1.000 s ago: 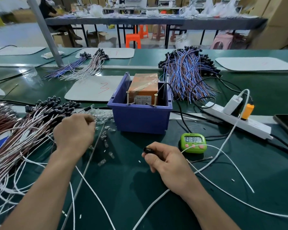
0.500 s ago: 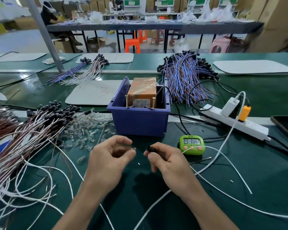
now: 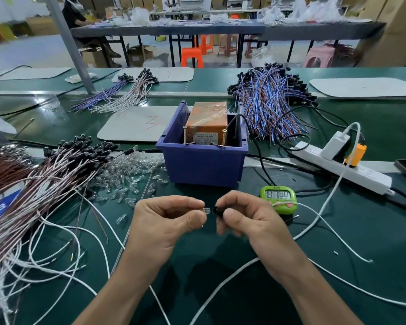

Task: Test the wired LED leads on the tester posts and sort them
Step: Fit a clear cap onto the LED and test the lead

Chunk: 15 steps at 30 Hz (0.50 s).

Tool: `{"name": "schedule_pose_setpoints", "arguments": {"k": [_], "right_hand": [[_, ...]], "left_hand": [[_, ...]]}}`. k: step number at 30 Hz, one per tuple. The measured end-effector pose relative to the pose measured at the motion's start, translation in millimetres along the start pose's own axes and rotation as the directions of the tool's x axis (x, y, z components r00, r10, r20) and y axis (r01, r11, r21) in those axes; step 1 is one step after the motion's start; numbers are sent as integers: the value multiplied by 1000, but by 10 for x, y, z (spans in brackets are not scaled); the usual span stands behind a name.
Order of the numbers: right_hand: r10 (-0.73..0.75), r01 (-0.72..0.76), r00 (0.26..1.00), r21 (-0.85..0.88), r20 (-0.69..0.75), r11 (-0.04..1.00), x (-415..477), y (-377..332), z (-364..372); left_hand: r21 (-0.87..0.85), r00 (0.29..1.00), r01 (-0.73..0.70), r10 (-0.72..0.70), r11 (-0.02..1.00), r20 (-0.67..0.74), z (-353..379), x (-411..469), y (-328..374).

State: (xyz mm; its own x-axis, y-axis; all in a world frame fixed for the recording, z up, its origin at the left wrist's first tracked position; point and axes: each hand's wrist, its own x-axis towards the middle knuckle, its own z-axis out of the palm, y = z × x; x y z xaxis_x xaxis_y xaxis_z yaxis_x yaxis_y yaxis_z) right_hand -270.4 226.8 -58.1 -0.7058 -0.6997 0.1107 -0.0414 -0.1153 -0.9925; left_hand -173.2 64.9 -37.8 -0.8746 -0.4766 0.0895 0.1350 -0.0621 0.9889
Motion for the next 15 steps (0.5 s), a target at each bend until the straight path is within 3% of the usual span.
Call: {"name": "schedule_pose_setpoints", "arguments": {"k": [9, 15], "right_hand": [[-5, -20, 998, 352, 70, 936, -31, -66, -47], [15, -57, 994, 401, 106, 914, -22, -39, -69]], "left_hand": [[49, 998, -47, 45, 998, 49, 22, -54, 78], [49, 997, -79, 79, 996, 11, 48, -77, 106]]}}
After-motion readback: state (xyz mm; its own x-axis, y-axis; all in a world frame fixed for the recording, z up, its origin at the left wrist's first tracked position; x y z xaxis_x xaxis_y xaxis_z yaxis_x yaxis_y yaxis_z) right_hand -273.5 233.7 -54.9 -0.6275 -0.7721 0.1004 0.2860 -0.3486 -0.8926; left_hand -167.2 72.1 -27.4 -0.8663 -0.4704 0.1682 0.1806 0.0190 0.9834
